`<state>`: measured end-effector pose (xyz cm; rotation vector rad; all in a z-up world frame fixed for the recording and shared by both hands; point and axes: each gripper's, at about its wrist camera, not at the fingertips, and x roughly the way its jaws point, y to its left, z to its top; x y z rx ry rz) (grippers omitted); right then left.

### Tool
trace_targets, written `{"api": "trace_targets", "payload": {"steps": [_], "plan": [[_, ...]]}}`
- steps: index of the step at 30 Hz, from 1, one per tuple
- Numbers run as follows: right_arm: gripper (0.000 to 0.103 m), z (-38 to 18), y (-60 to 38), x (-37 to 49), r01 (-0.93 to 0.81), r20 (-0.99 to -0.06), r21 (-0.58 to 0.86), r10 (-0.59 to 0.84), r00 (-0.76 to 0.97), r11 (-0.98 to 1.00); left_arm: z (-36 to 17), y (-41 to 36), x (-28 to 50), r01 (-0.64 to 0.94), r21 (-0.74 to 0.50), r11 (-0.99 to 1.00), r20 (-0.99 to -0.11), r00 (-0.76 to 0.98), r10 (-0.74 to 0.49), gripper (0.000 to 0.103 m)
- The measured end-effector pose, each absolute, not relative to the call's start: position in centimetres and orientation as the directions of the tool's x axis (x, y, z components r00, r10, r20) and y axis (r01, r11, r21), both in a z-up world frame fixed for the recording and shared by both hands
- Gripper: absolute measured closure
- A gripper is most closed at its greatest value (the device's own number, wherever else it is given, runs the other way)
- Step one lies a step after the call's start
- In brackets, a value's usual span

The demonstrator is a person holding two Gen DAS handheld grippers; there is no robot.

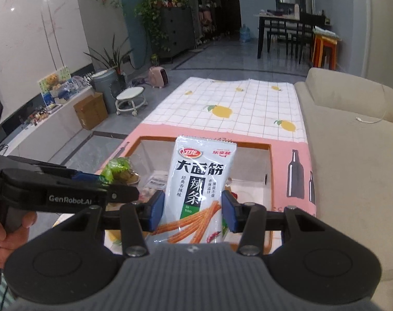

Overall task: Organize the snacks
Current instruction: 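Lift both packets and carry them over the orange box, then lower both packets into the box, open both tools and withdraw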

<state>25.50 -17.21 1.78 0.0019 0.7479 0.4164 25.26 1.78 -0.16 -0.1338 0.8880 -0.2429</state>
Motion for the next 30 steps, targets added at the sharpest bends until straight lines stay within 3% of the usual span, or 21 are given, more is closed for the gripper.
{"api": "trace_targets", "payload": {"steps": [7, 13, 20, 30], "plan": [[0.057, -1.9, -16.3, 31.3, -0.339, -0.756, 0.151, 0.33, 0.566, 0.928, -2.7, 2.1, 29.4, 0.121, -0.262, 0.957, -0.795, 0.535, -0.286, 0.05], [0.057, -5.5, -15.1, 34.1, -0.357, -0.831, 0.046, 0.234, 0.505, 0.933, -6.4, 1.6, 31.5, 0.116, -0.275, 0.954, -0.842, 0.451, -0.297, 0.05], [0.057, -8.1, -14.3, 35.6, -0.382, -0.865, -0.059, 0.143, 0.481, 0.922, -9.3, 0.6, 32.5, 0.132, -0.256, 0.958, -0.874, 0.392, -0.288, 0.05], [0.056, -9.6, -14.7, 36.2, -0.381, -0.89, -0.072, 0.113, 0.442, 0.922, -11.3, -0.2, 33.5, 0.131, -0.257, 0.958, -0.896, 0.339, -0.287, 0.049]]}}
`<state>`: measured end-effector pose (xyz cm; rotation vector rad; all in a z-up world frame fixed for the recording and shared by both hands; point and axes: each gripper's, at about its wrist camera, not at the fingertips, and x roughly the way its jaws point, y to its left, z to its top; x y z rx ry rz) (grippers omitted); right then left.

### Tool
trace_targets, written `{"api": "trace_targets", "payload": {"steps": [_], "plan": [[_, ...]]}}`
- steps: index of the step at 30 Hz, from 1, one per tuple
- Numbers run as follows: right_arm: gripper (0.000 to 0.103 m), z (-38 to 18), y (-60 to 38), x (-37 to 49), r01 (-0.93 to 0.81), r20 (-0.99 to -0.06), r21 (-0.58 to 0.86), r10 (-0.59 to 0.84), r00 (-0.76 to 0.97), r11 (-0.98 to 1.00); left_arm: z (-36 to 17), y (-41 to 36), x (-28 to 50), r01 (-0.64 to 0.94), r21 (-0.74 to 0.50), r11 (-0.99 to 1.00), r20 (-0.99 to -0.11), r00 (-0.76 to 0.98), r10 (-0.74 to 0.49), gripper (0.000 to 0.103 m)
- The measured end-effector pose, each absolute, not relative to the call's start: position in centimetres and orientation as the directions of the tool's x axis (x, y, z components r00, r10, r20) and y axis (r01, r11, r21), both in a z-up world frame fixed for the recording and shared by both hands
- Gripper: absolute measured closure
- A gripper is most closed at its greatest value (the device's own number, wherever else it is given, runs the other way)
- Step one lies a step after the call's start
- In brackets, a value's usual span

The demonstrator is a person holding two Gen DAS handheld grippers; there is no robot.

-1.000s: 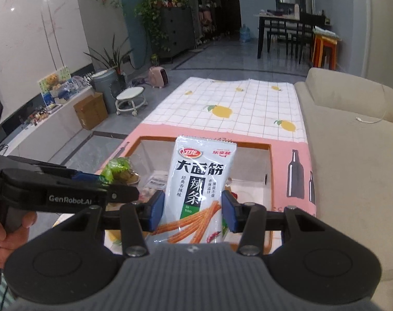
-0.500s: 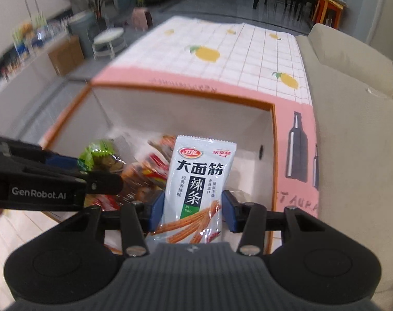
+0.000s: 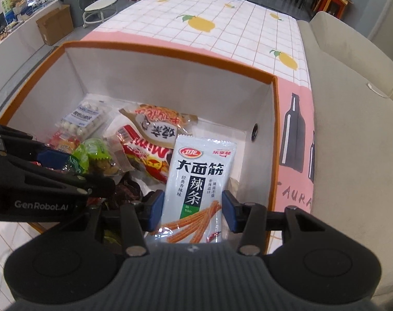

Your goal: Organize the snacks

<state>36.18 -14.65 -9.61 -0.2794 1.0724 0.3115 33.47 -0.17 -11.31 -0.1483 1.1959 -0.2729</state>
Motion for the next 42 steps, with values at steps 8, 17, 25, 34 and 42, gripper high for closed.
{"api": "trace_targets", "payload": {"steps": [8, 17, 25, 34, 42], "plan": [[0.055, -9.7, -14.6, 36.3, -0.387, -0.891, -0.093, 0.098, 0.444, 0.917, -11.1, 0.0, 33.5, 0.112, -0.248, 0.962, -0.898, 0.346, -0.272, 0.035], [0.039, -7.9, -15.1, 35.7, -0.376, -0.884, -0.065, 0.121, 0.451, 0.924, -8.7, 0.6, 32.5, 0.11, -0.239, 0.965, -0.883, 0.389, -0.264, 0.028], [0.036, -3.6, -15.2, 33.8, -0.367, -0.848, -0.035, 0.167, 0.503, 0.93, -3.9, 0.9, 30.5, 0.069, -0.203, 0.977, -0.829, 0.518, -0.209, 0.029], [0.031, 3.6, -16.5, 27.8, -0.361, -0.726, -0.008, 0.243, 0.644, 0.932, 3.3, 0.7, 23.9, 0.05, -0.083, 0.995, -0.663, 0.743, -0.092, 0.029], [0.022, 6.5, -17.4, 19.5, -0.367, -0.636, 0.006, 0.286, 0.716, 0.93, 7.4, -1.0, 16.2, 0.037, 0.098, 0.995, -0.517, 0.856, 0.019, 0.026]]}}
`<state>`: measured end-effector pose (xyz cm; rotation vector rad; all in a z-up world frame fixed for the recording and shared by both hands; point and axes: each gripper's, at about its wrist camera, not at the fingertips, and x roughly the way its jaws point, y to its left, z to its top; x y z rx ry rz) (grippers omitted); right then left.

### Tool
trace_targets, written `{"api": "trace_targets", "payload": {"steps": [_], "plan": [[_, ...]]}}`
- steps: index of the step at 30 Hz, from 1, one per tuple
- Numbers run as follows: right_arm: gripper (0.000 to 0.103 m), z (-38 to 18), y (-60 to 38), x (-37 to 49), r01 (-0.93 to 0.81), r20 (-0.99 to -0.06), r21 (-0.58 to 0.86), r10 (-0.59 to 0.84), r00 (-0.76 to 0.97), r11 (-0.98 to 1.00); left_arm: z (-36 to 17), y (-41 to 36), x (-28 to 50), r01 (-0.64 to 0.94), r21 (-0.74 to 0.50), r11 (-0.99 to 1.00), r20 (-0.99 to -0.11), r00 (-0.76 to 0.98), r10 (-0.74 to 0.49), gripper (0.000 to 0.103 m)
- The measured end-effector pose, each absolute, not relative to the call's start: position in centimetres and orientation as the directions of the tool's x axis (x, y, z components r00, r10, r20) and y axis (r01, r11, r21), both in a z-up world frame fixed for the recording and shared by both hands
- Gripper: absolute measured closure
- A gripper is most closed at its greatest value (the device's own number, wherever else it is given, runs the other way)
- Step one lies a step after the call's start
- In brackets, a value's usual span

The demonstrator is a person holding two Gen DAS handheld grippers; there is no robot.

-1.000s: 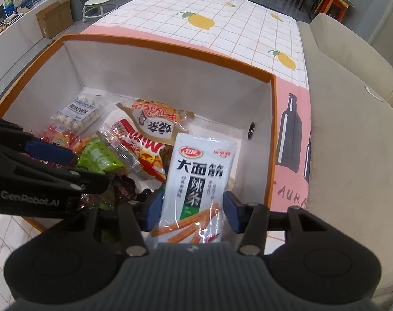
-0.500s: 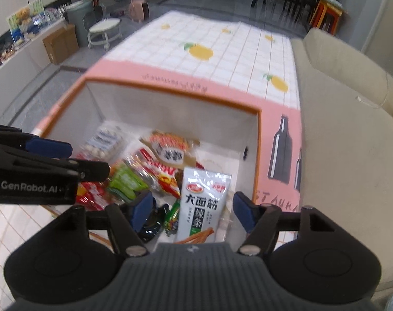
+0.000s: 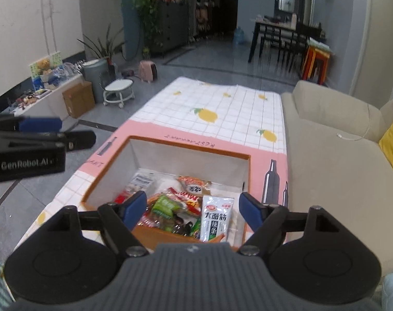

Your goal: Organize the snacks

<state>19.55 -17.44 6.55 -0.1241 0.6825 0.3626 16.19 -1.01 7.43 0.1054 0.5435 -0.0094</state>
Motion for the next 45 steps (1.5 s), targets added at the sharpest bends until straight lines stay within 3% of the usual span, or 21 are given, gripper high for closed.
{"api": "trace_targets", "payload": {"steps": [5, 12, 18, 26, 45], "plan": [[0.014, 7.0, -18.0, 14.2, -0.364, -0.589, -0.002, 0.293, 0.753, 0.932, 8.0, -1.4, 11.5, 0.01, 0.144, 0.99, -0.455, 0.889, 0.057, 0.015], [0.012, 6.9, -18.4, 7.4, -0.314, -0.539, 0.015, 0.272, 0.797, 0.949, 6.7, -1.6, 6.0, 0.004, 0.15, 0.989, -0.43, 0.901, 0.062, 0.013], [0.012, 6.4, -19.0, 3.5, -0.22, -0.459, 0.058, 0.222, 0.86, 0.974, 4.1, -1.1, 4.5, -0.034, 0.092, 0.995, -0.502, 0.862, 0.076, 0.011], [0.012, 3.7, -18.4, 3.1, -0.208, -0.48, 0.079, 0.22, 0.849, 0.975, 0.7, 0.2, 5.0, -0.069, 0.032, 0.997, -0.615, 0.785, 0.074, 0.011], [0.011, -0.5, -18.1, 4.7, -0.206, -0.522, 0.078, 0.216, 0.825, 0.975, -1.4, 0.1, 5.7, -0.067, 0.059, 0.996, -0.665, 0.742, 0.089, 0.011]]}}
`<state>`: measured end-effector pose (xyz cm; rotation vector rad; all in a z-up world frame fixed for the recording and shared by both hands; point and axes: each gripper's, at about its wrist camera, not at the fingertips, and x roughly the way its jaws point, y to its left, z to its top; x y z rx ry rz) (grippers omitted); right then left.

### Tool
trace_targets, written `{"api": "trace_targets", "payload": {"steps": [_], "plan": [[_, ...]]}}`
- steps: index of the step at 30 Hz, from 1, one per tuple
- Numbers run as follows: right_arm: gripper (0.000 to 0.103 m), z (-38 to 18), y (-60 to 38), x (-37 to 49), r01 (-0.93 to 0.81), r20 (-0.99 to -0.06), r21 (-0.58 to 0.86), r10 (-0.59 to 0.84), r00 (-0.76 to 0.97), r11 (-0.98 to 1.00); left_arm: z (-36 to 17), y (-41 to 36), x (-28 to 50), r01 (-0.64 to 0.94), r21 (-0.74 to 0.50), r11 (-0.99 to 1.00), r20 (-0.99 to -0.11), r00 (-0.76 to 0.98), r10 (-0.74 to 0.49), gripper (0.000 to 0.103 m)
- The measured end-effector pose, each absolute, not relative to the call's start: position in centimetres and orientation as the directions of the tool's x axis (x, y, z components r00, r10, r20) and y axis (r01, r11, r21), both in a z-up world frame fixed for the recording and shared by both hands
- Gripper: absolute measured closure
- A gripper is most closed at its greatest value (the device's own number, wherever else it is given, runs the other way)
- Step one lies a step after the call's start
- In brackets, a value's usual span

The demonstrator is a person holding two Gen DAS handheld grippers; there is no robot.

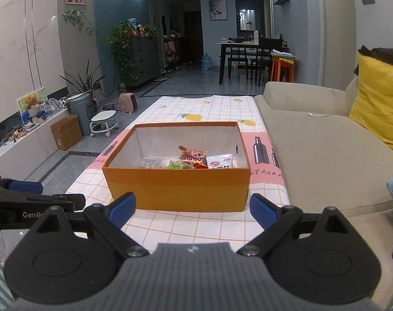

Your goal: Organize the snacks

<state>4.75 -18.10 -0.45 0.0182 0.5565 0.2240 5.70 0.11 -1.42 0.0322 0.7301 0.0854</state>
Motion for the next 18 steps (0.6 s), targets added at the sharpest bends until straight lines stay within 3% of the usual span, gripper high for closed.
{"api": "trace_targets", "payload": {"steps": [18], "plan": [[0.01, -0.19, -18.9, 4.57, -0.187, -0.517, 0.105, 0.214, 0.829, 0.977, -1.28, -0.05, 5.78, -0.056, 0.072, 0.996, -0.666, 0.741, 0.09, 0.011]]}}
